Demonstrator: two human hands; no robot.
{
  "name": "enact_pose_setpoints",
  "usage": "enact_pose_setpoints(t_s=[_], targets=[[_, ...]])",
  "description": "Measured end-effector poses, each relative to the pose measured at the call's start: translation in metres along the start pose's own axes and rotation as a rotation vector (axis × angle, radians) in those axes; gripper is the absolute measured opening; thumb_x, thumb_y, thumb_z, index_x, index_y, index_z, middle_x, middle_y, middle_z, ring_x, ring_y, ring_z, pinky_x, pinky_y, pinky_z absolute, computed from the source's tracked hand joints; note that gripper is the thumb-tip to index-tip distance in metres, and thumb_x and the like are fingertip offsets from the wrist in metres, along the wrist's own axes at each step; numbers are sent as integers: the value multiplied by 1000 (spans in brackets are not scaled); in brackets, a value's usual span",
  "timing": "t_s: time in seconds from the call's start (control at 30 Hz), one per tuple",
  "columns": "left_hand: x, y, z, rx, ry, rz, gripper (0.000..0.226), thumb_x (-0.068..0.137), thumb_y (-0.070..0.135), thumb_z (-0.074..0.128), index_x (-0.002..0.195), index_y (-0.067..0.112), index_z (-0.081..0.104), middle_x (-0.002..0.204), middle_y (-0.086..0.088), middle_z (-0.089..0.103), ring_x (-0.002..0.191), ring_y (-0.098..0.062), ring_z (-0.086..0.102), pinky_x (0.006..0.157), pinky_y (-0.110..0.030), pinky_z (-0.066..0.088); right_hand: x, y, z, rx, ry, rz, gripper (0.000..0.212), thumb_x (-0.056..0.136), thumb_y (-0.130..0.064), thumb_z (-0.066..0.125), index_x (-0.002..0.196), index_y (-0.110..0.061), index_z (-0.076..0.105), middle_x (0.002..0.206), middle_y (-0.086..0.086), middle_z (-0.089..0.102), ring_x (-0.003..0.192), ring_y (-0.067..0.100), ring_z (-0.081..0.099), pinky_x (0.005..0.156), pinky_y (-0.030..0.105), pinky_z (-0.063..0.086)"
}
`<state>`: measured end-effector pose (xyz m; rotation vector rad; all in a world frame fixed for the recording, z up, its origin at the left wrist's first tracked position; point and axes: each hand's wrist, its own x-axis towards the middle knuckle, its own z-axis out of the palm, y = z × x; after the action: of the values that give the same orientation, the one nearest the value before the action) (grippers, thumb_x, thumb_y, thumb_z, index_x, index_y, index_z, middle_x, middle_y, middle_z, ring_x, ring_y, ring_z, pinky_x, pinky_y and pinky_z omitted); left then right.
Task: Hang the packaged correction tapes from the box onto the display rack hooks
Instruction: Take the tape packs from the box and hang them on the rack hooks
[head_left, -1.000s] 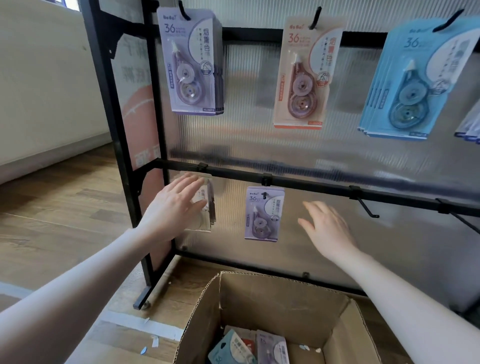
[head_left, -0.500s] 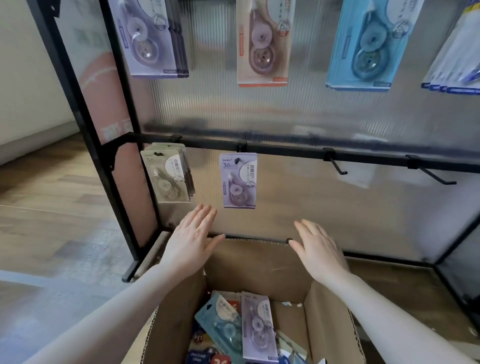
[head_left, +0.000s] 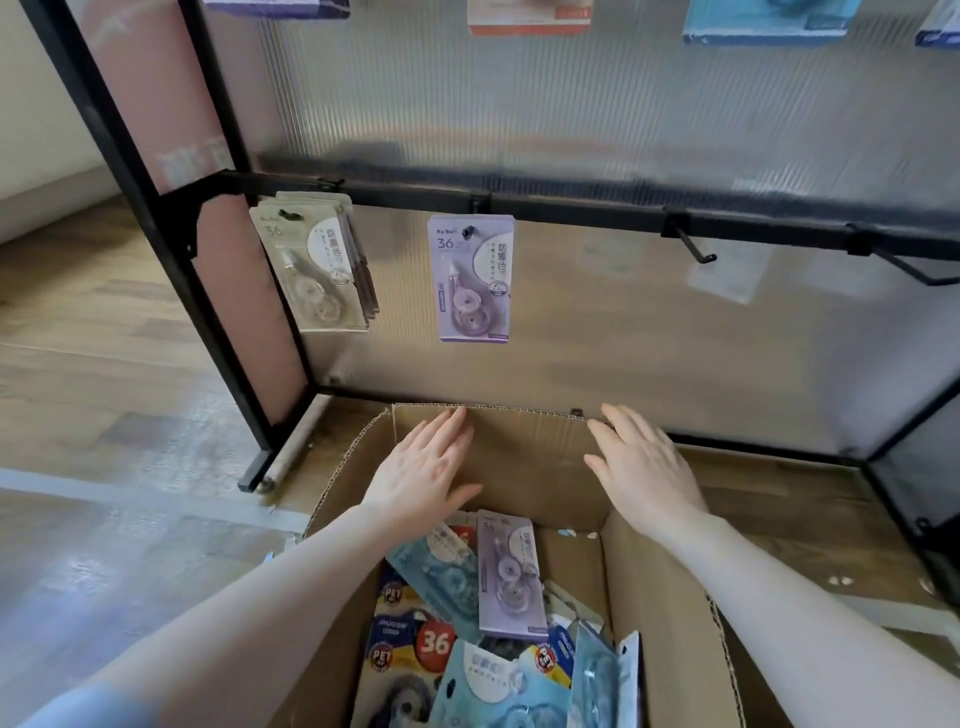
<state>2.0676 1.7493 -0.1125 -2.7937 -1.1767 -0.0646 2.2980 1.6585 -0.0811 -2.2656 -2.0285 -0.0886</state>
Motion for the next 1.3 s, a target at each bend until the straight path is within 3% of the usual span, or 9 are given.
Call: enact_pose_setpoints(t_s=[0.07, 0.17, 0.27, 0.43, 0.5, 0.73, 0.93, 1.1, 1.3], targets=[[0, -1, 5, 11, -2, 2, 67, 84, 54, 30, 123, 8, 60, 135, -13, 51, 124, -25, 50, 102, -40, 38, 0, 1, 3, -7, 27, -29, 46, 100, -33, 35, 142, -14, 32, 153, 3, 23, 141, 18, 16, 113, 31, 14], [-1, -2, 15, 20, -33, 56, 65, 83, 52, 33, 119, 6, 62, 128, -15, 57, 119, -26, 55, 98, -41, 43, -2, 2, 11, -29, 21, -61, 46, 99, -31, 39, 140, -12, 36, 151, 5, 27, 141, 20, 20, 114, 33, 17], [-4, -5, 30, 31, -43, 59, 62, 84, 53, 51, 123, 5, 59, 128, -15, 57, 121, -27, 53, 99, -40, 41, -5, 2, 17, -80, 61, -100, 41, 85, -24, 65, 122, -7, 58, 135, 12, 51, 127, 26, 46, 103, 39, 38], [-6, -7, 45, 4, -162, 3, 72, 95, 54, 32, 148, 9, 12, 155, -10, 15, 143, -22, 12, 116, -34, 12, -5, 2, 23, -124, 106, -218, 42, 64, -19, 83, 101, -7, 68, 110, 12, 66, 104, 27, 63, 85, 41, 51], [-7, -7, 48, 15, -250, -41, 72, 95, 53, 30, 149, 11, 8, 154, -8, 15, 142, -22, 14, 115, -33, 15, -7, 2, 26, -128, 82, -235, 44, 63, -20, 84, 102, -7, 68, 109, 11, 66, 102, 26, 64, 83, 40, 52], [-6, -10, 67, -21, -501, -163, 61, 94, 46, 44, 141, 9, 28, 133, -11, 45, 119, -26, 45, 92, -34, 40, -5, 0, 33, -121, -5, -173, 46, 69, -24, 81, 108, -8, 65, 110, 11, 64, 99, 27, 64, 79, 39, 53], [-9, -1, 85, -197, -663, -316, 72, 86, 44, 58, 142, 13, 26, 122, -4, 53, 103, -20, 57, 74, -27, 48, -6, -2, 33, -100, -76, -150, 44, 88, -25, 61, 127, -7, 53, 128, 12, 53, 117, 30, 52, 97, 42, 42], [-4, -2, 84, -301, -674, -389, 78, 72, 42, 75, 133, 13, 36, 125, -6, 48, 109, -22, 53, 82, -29, 50, -5, 0, 33, -88, -116, -151, 47, 98, -32, 41, 140, -12, 35, 141, 7, 37, 130, 26, 36, 107, 37, 28], [5, -5, 77, -527, -604, -470, 50, 77, 23, 73, 119, 13, 48, 114, -1, 55, 87, -11, 52, 54, -15, 41, -3, -1, 40, -93, -187, -135, 46, 99, -35, 37, 141, -16, 30, 139, 4, 36, 128, 23, 35, 105, 34, 29]])
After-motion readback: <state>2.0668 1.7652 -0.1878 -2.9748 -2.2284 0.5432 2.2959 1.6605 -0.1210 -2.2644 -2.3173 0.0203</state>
